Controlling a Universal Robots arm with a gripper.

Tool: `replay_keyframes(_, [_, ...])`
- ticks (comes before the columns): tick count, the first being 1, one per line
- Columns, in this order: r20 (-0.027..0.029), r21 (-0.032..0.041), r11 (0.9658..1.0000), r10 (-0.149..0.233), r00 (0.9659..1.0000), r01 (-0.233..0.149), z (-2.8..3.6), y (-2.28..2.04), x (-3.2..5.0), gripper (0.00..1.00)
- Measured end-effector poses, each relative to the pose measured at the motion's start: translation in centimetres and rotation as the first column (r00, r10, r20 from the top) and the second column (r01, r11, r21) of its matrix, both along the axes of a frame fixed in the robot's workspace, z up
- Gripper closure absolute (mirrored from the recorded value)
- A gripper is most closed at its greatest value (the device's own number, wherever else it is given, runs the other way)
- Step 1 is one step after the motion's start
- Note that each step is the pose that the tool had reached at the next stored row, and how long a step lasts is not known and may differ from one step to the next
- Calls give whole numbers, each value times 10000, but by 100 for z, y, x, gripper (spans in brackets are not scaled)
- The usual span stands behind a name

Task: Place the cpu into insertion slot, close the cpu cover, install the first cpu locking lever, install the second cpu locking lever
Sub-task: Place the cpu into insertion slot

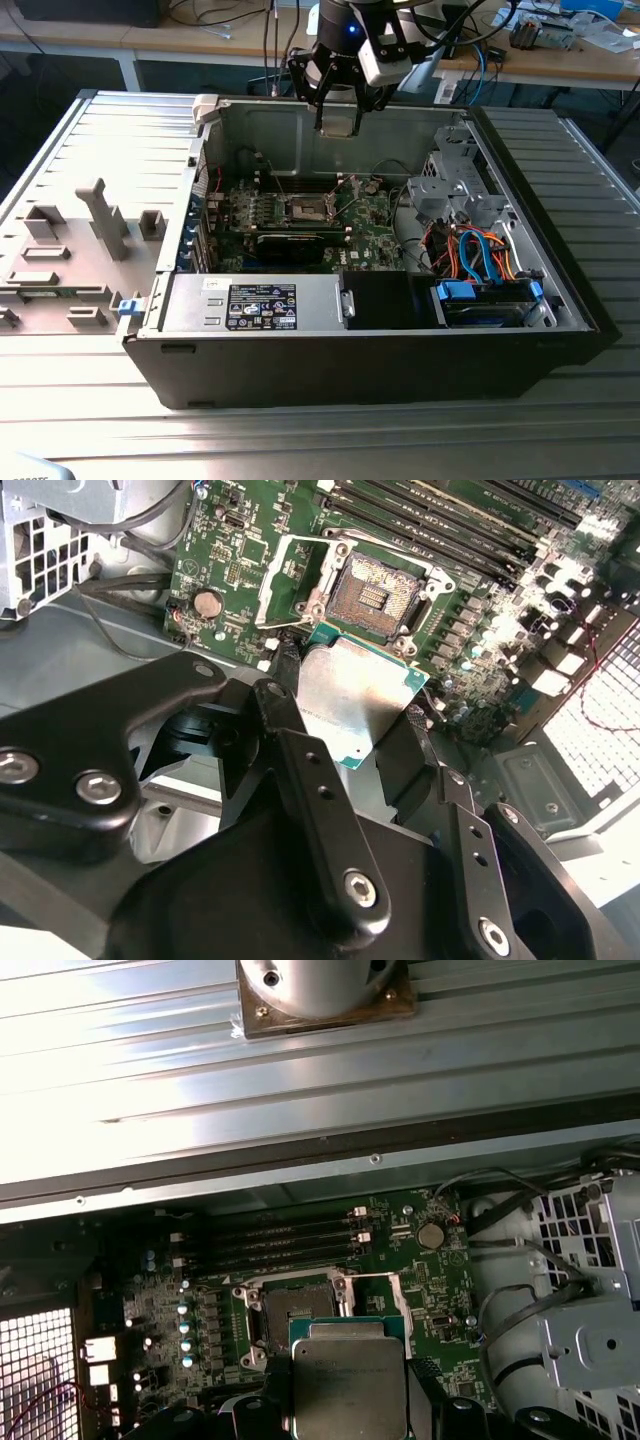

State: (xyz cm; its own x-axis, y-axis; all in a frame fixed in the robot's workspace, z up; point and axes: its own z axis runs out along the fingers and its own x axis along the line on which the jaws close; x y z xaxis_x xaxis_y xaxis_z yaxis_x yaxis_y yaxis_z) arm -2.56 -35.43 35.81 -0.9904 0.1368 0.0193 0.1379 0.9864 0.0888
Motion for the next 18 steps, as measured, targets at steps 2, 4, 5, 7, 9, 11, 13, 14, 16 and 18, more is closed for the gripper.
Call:
replay_keyframes(2, [0, 0, 10000, -14, 10000, 14, 0, 0, 0, 45])
replay_keyframes(4, [0, 0, 10000, -26, 10000, 26, 0, 0, 0, 45])
replay_keyframes(5, [0, 0, 10000, -34, 10000, 34, 0, 0, 0, 45])
replay_keyframes(7, [0, 0, 10000, -50, 10000, 50, 0, 0, 0, 45])
replay_keyframes(9, [0, 0, 10000, -61, 10000, 61, 0, 0, 0, 45])
replay_keyframes(11, [0, 0, 10000, -72, 10000, 72, 0, 0, 0, 45])
replay_keyframes(13, [0, 0, 10000, -92, 10000, 92, 0, 0, 0, 45])
replay_keyframes(14, [0, 0, 10000, -99, 10000, 99, 0, 0, 0, 45])
replay_keyframes(16, [1, 0, 9999, -110, 9999, 110, -1, 0, 0, 45])
replay_keyframes(18, [0, 0, 9999, -121, 9999, 121, -1, 0, 0, 45])
